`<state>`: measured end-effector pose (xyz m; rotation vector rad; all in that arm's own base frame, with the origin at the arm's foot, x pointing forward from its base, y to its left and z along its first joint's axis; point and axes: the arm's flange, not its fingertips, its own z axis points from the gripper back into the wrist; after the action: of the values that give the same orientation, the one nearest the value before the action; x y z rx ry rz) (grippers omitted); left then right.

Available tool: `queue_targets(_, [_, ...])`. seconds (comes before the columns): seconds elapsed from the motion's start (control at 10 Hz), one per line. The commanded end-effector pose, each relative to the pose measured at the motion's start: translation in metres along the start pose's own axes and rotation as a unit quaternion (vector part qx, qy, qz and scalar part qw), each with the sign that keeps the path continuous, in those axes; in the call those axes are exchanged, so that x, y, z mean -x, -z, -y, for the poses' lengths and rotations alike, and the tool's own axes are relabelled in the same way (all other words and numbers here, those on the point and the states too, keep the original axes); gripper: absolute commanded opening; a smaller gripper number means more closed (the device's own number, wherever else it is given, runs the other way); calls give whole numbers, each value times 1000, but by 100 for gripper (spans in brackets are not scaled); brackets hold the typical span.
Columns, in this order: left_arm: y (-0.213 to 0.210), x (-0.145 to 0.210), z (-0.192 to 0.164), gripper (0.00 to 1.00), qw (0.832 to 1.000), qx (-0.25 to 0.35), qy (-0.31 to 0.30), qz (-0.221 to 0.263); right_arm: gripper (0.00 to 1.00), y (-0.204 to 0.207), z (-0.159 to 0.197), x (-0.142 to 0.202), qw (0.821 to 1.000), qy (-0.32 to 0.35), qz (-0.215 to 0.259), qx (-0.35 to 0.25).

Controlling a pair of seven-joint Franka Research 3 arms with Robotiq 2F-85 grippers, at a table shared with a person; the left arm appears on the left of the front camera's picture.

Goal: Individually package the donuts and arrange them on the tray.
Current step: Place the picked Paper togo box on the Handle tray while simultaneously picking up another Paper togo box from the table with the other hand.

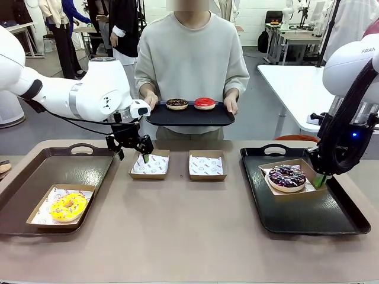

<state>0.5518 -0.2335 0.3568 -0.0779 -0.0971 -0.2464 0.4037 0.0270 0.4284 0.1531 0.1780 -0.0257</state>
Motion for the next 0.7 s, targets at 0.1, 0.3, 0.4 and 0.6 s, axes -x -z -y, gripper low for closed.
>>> queue_targets(0.1, [-4,4,0,100,1000,-2,1,1,1,-3,1,2,1000,1,-1,-1])
queue_targets(0.3, [-4,4,0,100,1000,-2,1,1,1,-3,1,2,1000,1,-1,-1])
queue_targets(0.4, [-4,4,0,100,1000,-2,1,1,1,-3,1,2,1000,1,-1,-1])
queue_targets(0.6, [-4,4,0,100,1000,-2,1,1,1,-3,1,2,1000,1,-1,-1])
